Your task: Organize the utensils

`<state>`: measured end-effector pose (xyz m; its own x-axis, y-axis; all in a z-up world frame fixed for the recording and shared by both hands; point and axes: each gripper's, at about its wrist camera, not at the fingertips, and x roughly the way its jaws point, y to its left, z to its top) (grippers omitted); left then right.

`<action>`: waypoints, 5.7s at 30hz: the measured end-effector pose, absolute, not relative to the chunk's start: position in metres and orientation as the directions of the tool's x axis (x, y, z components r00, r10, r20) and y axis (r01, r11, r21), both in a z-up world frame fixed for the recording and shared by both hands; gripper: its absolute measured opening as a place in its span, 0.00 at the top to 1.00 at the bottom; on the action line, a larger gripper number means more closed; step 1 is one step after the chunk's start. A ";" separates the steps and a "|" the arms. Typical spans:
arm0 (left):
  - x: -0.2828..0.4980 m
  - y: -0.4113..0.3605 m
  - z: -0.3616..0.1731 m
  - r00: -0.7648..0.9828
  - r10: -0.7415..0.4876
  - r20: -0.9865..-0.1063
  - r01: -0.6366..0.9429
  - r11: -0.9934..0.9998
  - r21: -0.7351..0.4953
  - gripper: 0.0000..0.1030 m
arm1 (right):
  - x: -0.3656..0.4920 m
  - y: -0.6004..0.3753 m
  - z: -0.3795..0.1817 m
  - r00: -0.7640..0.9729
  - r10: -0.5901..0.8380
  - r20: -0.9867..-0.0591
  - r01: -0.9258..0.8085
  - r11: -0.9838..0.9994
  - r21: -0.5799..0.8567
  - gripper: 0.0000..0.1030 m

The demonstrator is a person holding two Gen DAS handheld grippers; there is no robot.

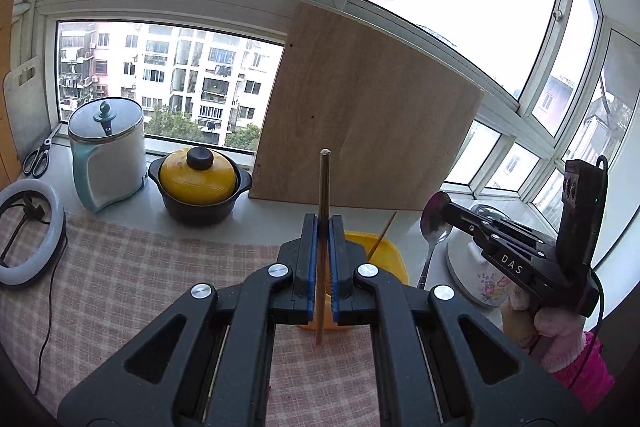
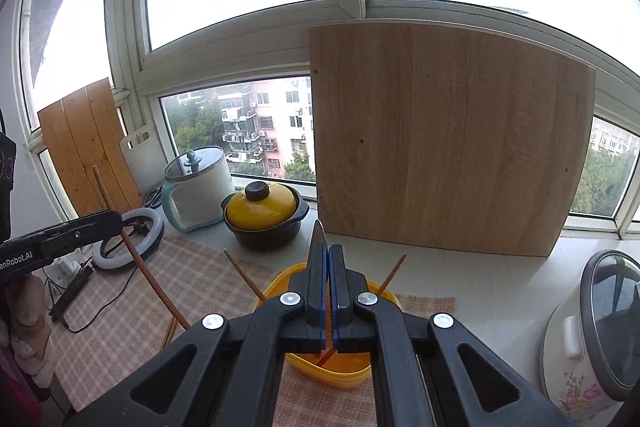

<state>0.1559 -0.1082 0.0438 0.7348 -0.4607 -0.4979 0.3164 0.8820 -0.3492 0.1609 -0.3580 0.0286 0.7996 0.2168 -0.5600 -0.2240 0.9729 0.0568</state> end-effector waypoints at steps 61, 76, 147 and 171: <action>0.186 -0.179 -0.023 0.627 -0.465 -0.625 0.352 0.885 -0.305 0.97 | 0.192 -0.365 -0.047 0.767 0.098 -0.634 -0.131 0.991 -0.005 1.00; 0.173 -0.169 -0.020 0.630 -0.461 -0.625 0.344 0.887 -0.308 0.71 | 0.172 -0.367 -0.037 0.780 0.101 -0.617 -0.121 0.993 0.009 0.73; 0.142 0.003 -0.207 0.414 -0.150 -0.898 -0.031 0.983 -0.179 0.73 | 0.120 -0.243 -0.203 0.342 0.385 -0.857 -0.334 0.902 0.273 0.63; 0.170 0.007 -0.213 0.429 -0.083 -0.899 -0.026 0.994 -0.105 0.93 | 0.133 -0.230 -0.208 0.326 0.406 -0.853 -0.339 0.893 0.295 0.66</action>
